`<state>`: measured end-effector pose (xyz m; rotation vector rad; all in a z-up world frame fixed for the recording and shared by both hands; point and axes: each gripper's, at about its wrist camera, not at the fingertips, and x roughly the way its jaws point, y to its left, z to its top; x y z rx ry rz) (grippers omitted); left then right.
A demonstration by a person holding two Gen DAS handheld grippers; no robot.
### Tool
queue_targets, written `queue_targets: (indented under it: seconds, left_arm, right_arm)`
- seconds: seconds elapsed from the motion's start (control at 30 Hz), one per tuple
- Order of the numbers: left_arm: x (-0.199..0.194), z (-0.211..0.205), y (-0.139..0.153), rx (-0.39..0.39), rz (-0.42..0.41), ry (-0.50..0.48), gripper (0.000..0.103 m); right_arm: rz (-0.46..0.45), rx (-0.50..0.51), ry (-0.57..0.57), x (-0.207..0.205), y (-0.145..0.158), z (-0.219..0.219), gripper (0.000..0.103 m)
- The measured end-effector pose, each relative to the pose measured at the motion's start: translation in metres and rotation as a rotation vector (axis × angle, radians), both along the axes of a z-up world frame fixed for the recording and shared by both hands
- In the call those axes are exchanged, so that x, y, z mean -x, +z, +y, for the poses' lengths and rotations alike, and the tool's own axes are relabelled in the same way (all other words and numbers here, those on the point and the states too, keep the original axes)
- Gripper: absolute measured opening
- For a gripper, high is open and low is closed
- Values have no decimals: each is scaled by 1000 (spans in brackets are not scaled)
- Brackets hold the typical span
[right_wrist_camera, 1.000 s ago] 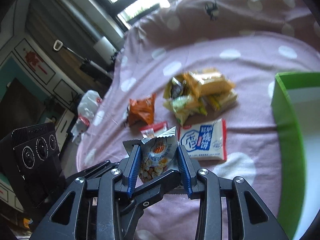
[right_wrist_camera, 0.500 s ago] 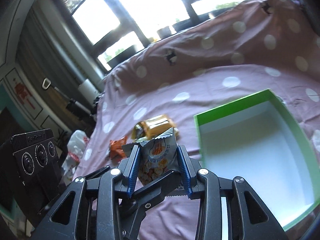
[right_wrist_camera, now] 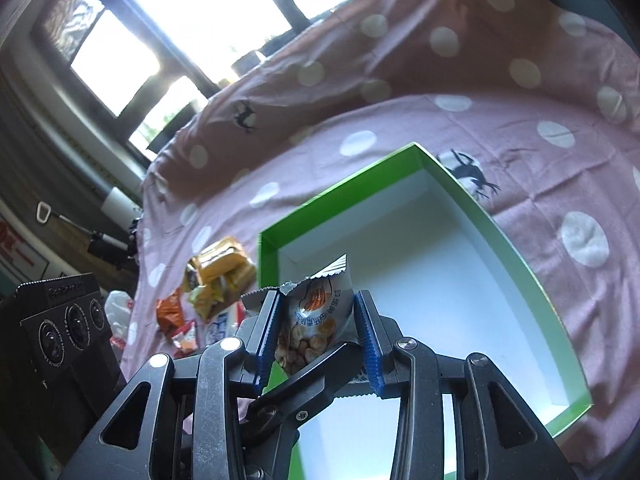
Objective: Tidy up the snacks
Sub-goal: 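Carry the peanut bag into the green box and open the right gripper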
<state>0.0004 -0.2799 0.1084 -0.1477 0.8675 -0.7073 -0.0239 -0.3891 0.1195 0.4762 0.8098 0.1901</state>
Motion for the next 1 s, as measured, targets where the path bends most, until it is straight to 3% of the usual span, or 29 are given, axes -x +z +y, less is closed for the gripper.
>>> queue_targets:
  seconds: [0.53, 0.77, 1.0]
  left_arm:
    - [-16, -32, -29, -84, 105, 32, 47]
    - [-17, -30, -31, -189, 66, 99, 46]
    - [-18, -14, -33, -215, 52, 141, 47]
  right_arm:
    - [124, -84, -67, -15, -40, -39, 40]
    - [148, -106, -31, -24, -50, -31, 40]
    - [127, -65, 4, -30, -50, -13, 40]
